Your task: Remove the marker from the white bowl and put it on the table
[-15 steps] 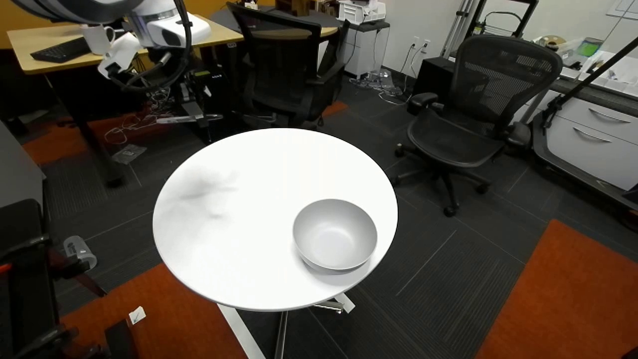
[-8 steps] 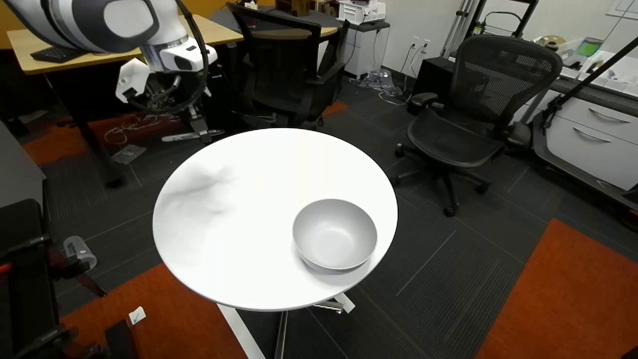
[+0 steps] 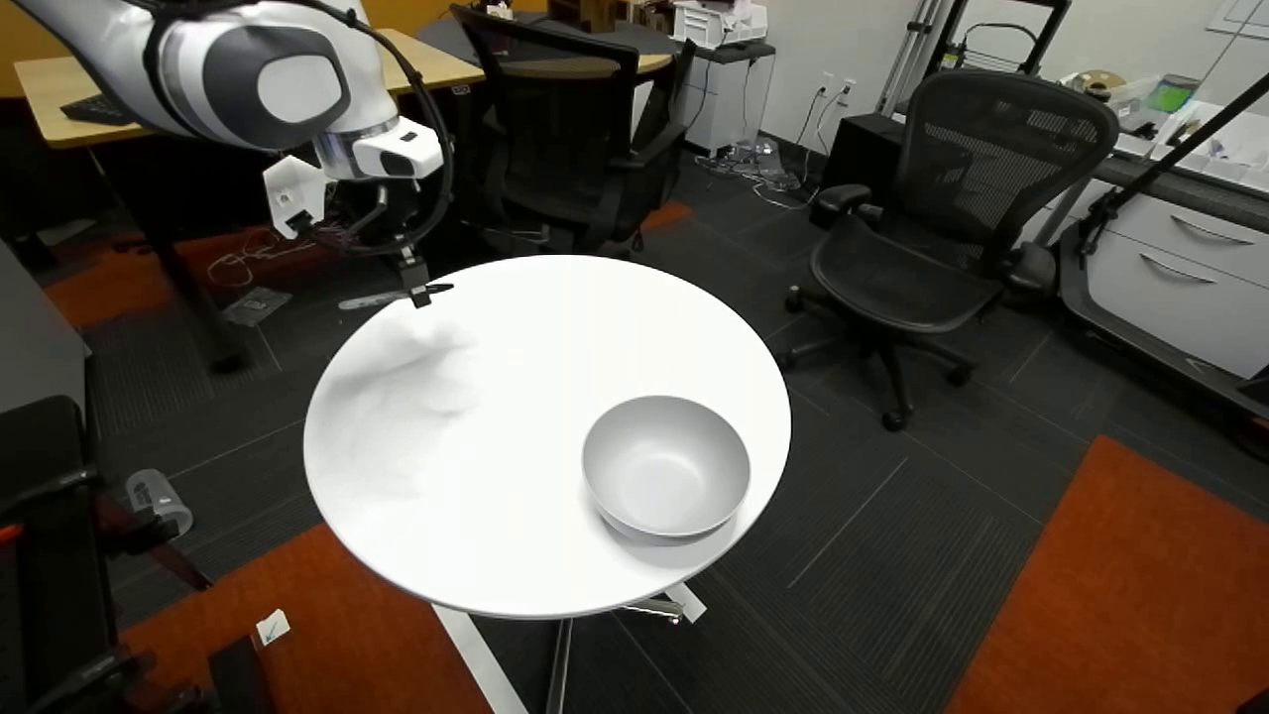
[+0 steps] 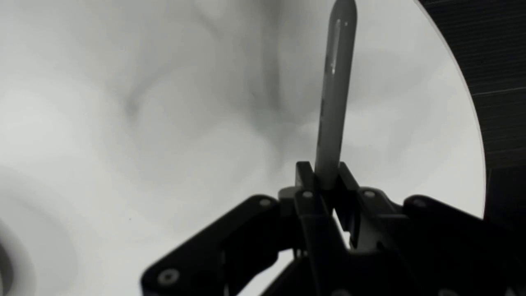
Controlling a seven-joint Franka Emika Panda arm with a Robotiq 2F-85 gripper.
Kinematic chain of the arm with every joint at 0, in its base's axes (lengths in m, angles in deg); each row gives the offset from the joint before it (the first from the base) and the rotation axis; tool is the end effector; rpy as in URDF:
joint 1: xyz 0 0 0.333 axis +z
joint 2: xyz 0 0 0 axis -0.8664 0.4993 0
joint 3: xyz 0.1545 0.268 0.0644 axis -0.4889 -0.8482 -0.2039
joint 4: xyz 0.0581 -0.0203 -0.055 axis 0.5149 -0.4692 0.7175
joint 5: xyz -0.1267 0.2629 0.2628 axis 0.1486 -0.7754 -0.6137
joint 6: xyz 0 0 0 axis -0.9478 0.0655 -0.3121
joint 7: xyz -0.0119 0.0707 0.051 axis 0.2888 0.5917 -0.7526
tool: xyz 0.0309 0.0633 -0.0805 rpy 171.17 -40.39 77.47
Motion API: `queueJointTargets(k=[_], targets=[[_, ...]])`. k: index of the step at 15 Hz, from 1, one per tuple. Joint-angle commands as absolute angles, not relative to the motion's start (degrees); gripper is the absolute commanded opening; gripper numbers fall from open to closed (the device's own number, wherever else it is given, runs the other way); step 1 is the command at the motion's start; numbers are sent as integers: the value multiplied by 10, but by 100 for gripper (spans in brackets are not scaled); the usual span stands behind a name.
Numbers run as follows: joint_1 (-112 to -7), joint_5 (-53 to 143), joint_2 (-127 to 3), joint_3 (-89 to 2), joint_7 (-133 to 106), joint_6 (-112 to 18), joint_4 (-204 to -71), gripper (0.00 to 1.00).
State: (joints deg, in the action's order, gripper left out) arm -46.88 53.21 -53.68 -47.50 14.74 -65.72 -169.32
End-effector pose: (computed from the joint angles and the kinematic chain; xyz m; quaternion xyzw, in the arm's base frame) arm 0.5517 0.1388 0.1979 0.9949 -0.0829 0.0497 0.0285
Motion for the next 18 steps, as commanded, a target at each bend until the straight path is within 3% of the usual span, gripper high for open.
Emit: queueJointTargets(k=[1, 10, 18], targets=[[-456, 522, -518, -462, 127, -669, -1675, 34], [-457, 517, -514, -458, 114, -666, -1671, 99], [-454, 515, -517, -455, 114, -657, -1674, 100]])
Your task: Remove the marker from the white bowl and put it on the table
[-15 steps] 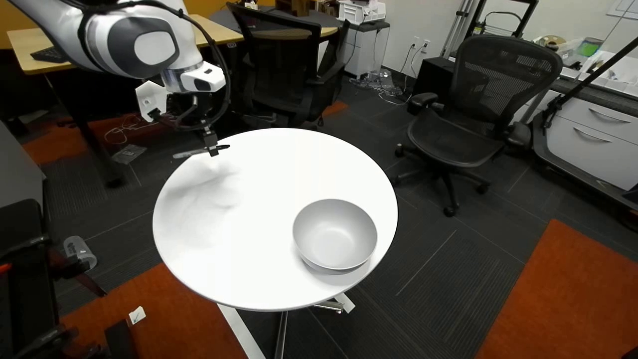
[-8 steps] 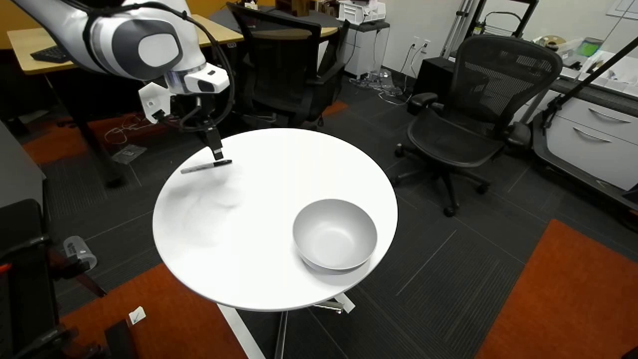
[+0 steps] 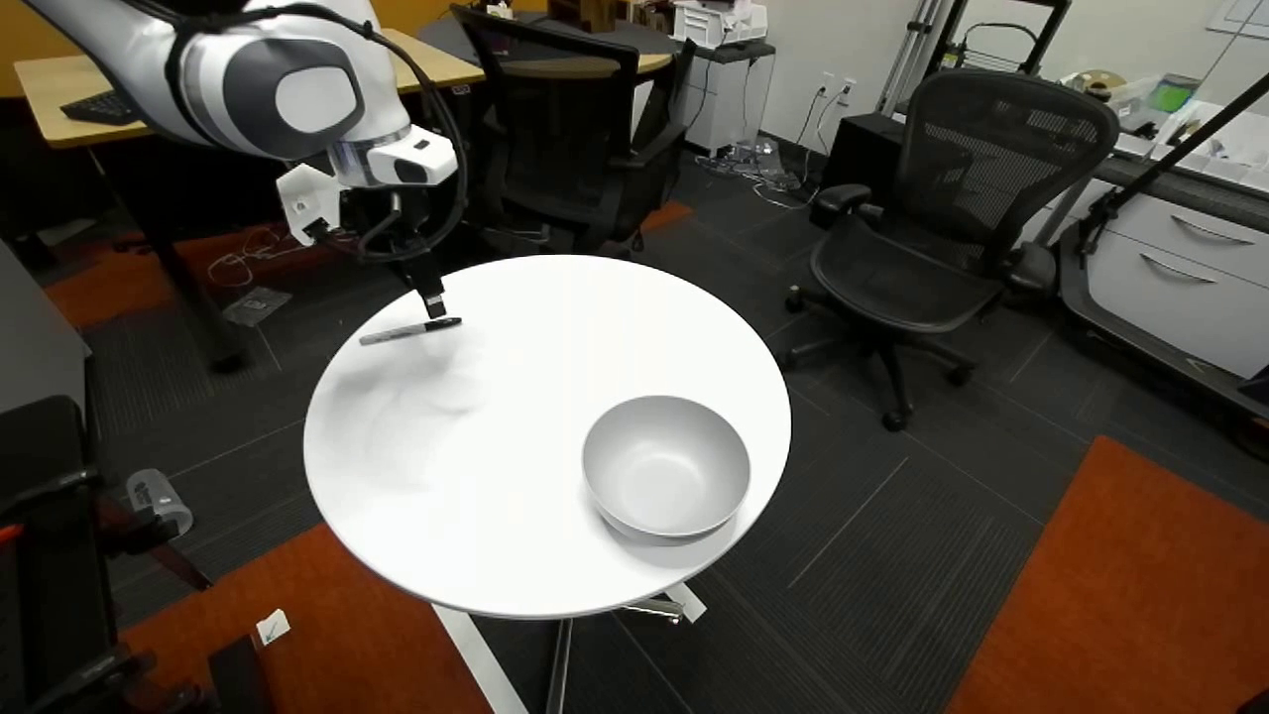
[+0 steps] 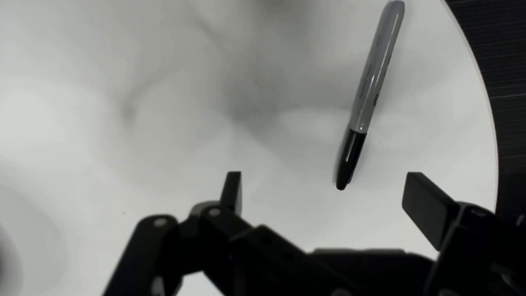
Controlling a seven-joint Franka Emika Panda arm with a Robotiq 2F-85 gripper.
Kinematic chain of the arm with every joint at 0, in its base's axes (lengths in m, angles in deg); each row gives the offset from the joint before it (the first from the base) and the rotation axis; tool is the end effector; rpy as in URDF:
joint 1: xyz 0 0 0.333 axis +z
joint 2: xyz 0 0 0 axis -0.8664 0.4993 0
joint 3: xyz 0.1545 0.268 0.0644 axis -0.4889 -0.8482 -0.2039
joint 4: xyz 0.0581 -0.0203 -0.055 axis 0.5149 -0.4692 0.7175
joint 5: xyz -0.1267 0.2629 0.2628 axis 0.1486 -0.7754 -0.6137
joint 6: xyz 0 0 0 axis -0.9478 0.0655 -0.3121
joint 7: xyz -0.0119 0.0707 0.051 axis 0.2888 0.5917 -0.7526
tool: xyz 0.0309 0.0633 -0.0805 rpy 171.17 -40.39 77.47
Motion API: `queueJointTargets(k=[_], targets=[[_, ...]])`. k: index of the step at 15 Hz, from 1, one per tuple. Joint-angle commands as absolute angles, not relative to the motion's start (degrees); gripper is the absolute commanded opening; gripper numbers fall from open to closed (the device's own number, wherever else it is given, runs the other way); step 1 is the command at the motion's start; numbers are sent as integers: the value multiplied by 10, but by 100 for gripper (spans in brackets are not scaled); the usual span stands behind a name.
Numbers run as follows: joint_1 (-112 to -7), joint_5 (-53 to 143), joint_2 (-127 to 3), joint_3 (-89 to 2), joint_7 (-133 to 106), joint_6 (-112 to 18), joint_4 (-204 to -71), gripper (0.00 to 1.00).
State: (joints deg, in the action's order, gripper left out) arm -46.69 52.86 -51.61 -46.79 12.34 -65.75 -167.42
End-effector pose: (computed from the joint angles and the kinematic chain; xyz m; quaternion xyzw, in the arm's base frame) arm 0.5607 0.1354 0.1893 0.9960 -0.0684 0.0481 0.0312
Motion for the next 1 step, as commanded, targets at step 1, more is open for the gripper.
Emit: queueJointTargets(k=[1], targets=[[-454, 514, -517, -455, 109, -657, -1674, 100]])
